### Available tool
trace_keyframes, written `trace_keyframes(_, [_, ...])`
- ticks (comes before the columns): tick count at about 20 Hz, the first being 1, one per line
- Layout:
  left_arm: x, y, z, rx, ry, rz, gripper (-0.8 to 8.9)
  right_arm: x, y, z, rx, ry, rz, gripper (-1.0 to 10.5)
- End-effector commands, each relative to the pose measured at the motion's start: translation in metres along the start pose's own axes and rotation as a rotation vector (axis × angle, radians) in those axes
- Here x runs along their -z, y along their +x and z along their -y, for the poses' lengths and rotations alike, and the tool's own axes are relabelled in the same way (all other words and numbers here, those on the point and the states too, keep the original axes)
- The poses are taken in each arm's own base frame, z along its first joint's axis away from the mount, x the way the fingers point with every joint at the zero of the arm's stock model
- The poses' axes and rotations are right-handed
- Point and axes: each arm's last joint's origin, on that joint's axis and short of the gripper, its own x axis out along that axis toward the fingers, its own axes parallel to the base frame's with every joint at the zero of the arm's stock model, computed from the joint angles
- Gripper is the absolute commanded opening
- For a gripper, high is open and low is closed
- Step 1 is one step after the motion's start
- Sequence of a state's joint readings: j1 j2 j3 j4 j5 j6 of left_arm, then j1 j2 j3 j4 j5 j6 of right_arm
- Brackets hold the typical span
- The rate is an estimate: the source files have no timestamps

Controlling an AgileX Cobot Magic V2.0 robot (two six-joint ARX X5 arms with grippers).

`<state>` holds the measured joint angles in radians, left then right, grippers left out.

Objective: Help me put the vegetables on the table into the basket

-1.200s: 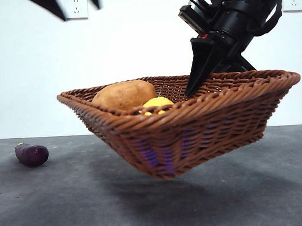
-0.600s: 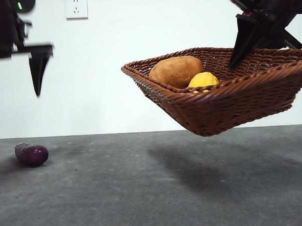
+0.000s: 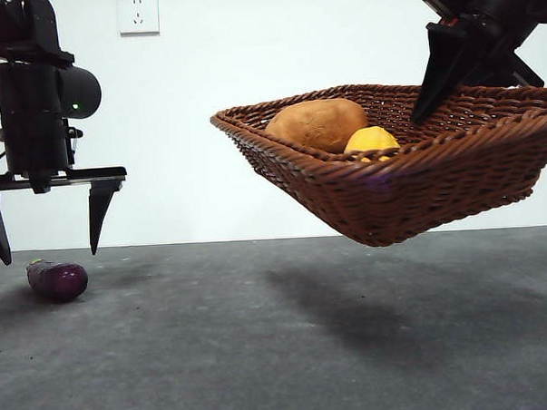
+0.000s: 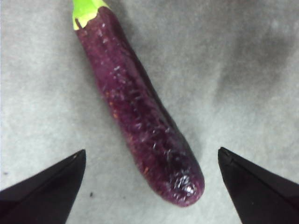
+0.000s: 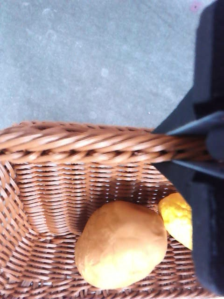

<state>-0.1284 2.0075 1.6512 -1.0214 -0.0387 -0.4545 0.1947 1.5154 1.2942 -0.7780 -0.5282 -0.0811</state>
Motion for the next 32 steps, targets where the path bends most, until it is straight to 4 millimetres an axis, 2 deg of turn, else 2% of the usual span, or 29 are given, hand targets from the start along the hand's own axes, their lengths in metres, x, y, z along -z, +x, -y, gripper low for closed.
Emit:
trace_keyframes(1, [-0.001, 0.017, 0.002, -0.015, -0.015, -0.034, 4.75, -0.002, -0.003, -0.003, -0.021, -0.019, 0.021, -0.1])
trace_keyframes(4, [-0.002, 0.023, 0.002, -0.016, -0.019, -0.034, 4.58, -0.002, -0.003, -0.003, -0.021, -0.024, 0.022, -0.1])
trace_keyframes(6, [-0.003, 0.026, 0.003, -0.025, -0.019, -0.033, 3.31, -0.002, -0.003, -0.003, -0.022, -0.023, 0.021, -0.1])
trace_keyframes(8, [-0.002, 0.03, 0.003, -0.032, -0.017, -0.048, 3.21, -0.002, -0.003, -0.003, -0.021, -0.03, 0.02, -0.1])
trace_keyframes(11, [-0.003, 0.031, 0.003, -0.027, -0.008, -0.041, 0.59, -0.002, -0.003, -0.003, -0.021, -0.033, 0.022, -0.1])
trace_keyframes(13, [-0.004, 0.031, 0.004, -0.023, -0.005, -0.034, -0.08, -0.002, -0.003, -0.003, -0.021, -0.033, 0.021, -0.1])
trace_keyframes(20, [-0.006, 0.031, 0.006, 0.01, 0.106, -0.015, -0.07, -0.002, -0.003, -0.003, -0.02, -0.033, 0.021, -0.1])
trace_keyframes(22, [-0.006, 0.024, 0.006, 0.025, 0.173, 0.007, -0.07, -0.002, -0.003, -0.003, -0.02, -0.032, 0.021, -0.1])
trace_keyframes(24, [-0.006, 0.008, 0.006, 0.042, 0.245, 0.052, -0.07, -0.002, -0.003, -0.002, -0.02, -0.029, 0.021, -0.1])
trace_keyframes(26, [-0.007, -0.018, 0.004, 0.119, 0.318, 0.126, -0.07, -0.002, -0.003, -0.002, -0.019, -0.014, 0.022, -0.1])
trace_keyframes(29, [0.002, -0.072, 0.001, 0.24, 0.5, 0.273, -0.07, -0.002, -0.003, -0.002, -0.018, -0.007, 0.02, -0.1])
trace_keyframes(32, [0.027, -0.125, -0.007, 0.278, 0.79, 0.379, -0.06, 0.0, -0.003, -0.003, -0.024, 0.009, -0.004, -0.1])
